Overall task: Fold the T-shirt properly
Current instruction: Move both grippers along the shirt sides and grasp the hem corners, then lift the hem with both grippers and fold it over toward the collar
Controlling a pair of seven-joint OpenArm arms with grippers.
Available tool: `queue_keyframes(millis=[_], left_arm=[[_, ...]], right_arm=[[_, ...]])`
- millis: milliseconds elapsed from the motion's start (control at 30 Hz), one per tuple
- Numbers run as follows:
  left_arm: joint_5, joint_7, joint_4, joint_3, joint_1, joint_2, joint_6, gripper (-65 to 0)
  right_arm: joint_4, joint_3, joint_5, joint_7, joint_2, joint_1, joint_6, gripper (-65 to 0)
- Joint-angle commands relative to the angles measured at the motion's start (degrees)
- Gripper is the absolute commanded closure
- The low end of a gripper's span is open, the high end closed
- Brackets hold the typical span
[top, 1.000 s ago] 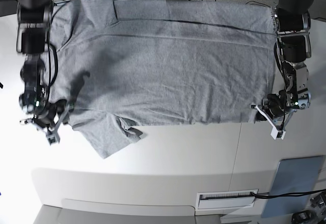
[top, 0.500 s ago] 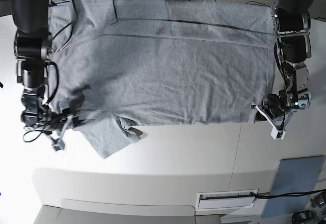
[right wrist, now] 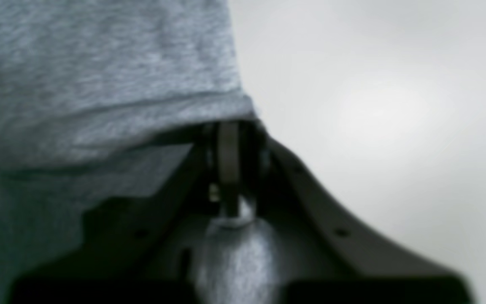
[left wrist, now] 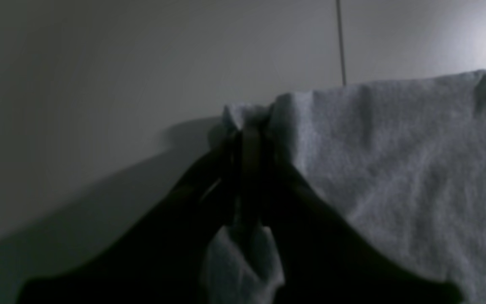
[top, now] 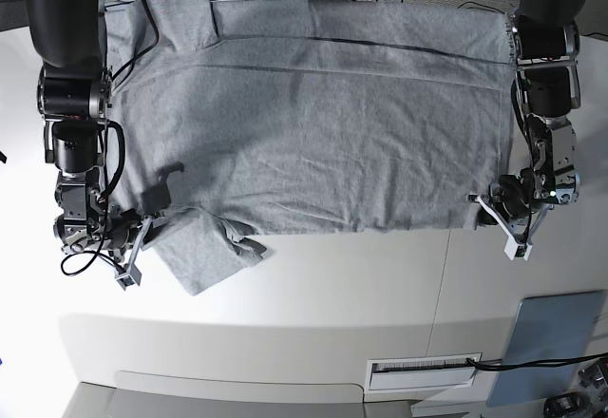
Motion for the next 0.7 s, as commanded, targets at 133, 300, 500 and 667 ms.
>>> queue_keyframes(millis=[133,300,500,667], left_arm=[[0.0,-0.7,2.4,-0.2,-1.4,-1.0,-0.2,0.0],[-4.6,4.4,9.7,-0.2,-1.2,-2.3,2.1,0.0],[-11.9,6.6,15.1,-0.2,1.7,-6.4,2.6,0.0],[-12.7,8.3,22.9,-0.3,7.3,-7.7,2.6,0.0]], right_arm=[[2.3,0.1,-1.4,-2.4,0.5,0.7,-0.3,0.0],[11.4,0.2,0.3,-5.8,1.6,-0.5,-0.3,0.0],[34.1,0.2,7.7,-14.1,5.6,-9.3,-5.1,0.0],[52.5,0.2,9.2,-18.6,10.0,-18.8,-10.4,0.0]])
